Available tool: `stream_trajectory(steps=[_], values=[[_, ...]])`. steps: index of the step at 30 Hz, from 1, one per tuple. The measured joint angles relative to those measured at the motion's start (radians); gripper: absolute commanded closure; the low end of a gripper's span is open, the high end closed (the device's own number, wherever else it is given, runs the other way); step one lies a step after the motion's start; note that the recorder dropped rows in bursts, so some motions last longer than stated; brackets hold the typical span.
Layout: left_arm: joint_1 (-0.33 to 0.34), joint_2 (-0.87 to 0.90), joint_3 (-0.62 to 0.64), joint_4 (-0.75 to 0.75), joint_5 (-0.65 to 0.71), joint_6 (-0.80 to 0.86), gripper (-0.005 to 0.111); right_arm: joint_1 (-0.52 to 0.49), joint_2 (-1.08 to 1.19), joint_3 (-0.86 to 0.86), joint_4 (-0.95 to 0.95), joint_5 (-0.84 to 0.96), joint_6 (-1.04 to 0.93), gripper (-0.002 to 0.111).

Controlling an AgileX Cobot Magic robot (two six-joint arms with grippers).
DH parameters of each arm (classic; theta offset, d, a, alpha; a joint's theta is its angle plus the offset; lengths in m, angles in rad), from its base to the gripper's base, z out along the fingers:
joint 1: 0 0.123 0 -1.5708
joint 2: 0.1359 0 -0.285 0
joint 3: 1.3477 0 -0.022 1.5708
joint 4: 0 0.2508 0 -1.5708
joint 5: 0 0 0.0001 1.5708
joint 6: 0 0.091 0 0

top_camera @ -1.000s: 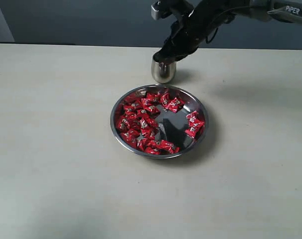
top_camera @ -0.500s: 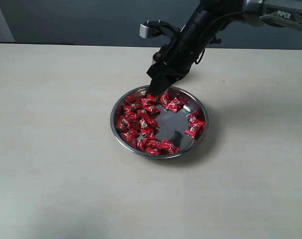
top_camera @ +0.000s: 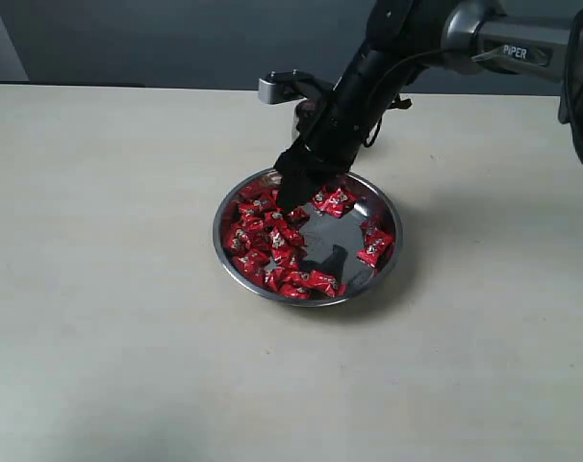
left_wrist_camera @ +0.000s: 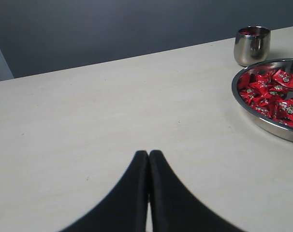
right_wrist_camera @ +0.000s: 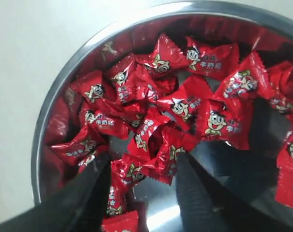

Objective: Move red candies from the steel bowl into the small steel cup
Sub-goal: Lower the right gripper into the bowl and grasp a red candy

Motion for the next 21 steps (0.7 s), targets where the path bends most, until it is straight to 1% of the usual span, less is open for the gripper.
stream_trajectory(steps=[5,21], values=[[0.0,0.0,0.0,0.0,0.0,0.0,0.106,0.0,0.0,0.066,-0.048,0.003,0.002,0.058],[0.0,0.0,0.0,0.0,0.0,0.0,0.106,0.0,0.051,0.068,-0.01,0.001,0.002,0.058]])
